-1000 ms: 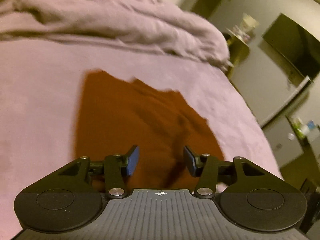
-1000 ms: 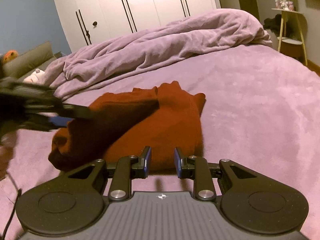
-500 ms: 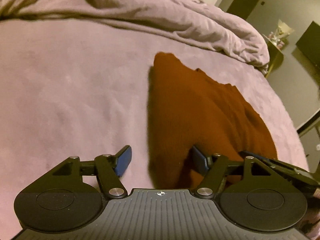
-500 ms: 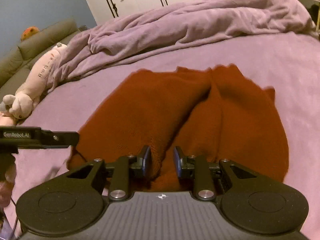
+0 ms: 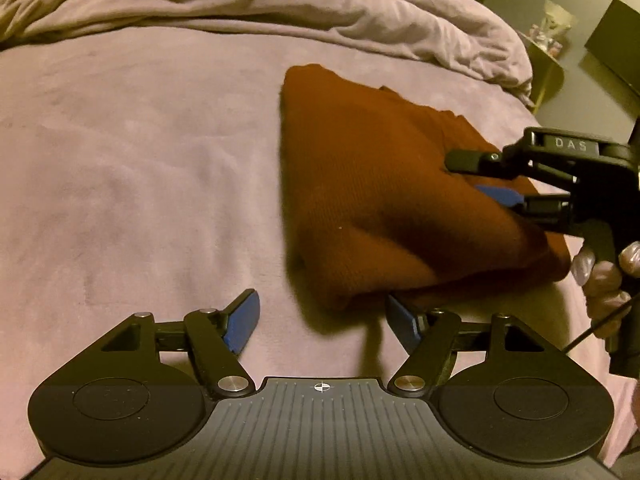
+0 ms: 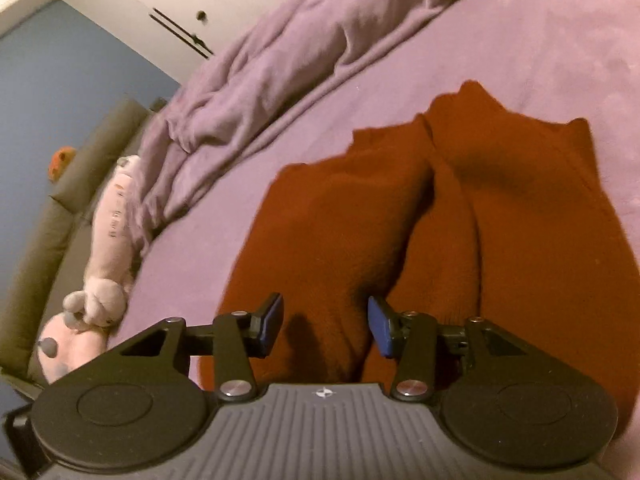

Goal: Fold small clothes

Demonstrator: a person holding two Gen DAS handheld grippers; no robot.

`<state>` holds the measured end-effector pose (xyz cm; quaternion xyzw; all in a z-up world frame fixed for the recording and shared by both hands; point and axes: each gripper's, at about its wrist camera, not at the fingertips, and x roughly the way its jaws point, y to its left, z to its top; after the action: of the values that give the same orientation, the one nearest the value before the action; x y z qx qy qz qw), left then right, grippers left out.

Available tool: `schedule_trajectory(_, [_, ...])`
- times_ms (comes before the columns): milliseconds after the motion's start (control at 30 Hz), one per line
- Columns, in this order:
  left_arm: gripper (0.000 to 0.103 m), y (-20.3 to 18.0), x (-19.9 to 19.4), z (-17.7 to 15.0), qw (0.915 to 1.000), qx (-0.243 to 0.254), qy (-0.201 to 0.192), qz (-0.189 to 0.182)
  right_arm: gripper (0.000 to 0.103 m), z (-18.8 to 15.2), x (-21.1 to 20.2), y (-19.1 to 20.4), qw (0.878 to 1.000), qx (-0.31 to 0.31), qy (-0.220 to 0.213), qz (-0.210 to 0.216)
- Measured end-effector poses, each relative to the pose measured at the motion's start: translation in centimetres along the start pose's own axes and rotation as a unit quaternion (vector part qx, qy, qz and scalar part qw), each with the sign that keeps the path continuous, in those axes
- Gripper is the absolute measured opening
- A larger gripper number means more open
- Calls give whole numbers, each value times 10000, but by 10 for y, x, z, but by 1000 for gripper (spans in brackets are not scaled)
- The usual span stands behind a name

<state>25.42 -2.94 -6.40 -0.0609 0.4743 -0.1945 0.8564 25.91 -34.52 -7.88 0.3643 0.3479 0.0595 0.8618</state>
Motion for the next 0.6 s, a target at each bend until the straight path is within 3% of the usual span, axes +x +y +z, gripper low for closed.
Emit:
schedule_trajectory(67, [75,-2,2,2,10000,-77,26,33,11,1,-1,4,9998,-152,-53,-107])
schedule_trajectory(300, [75,-10,3,1,9998,-123,10,165,7,3,-44,23,9878,-1319,-580,-597])
schedule_trajectory(333, [75,-10,6,1,9997,-113,45,189,1,3,-45,19,9858,-1366,-592,-771])
schedule_trajectory(433, [75,-10,8,0,9997,-131,77,216,1,-2,-27,-5,9882,-1100,-92,-1059])
schedule_trajectory(500, [76,-9,5,0,9998,-129,50,164,1,-6,-31,-4,9866,-1179,-200,-1105])
schedule_trajectory(600, [76,-4,2,-1,9997,-184,73,139,7,-2,-44,-14,9942,-681,-357,-757])
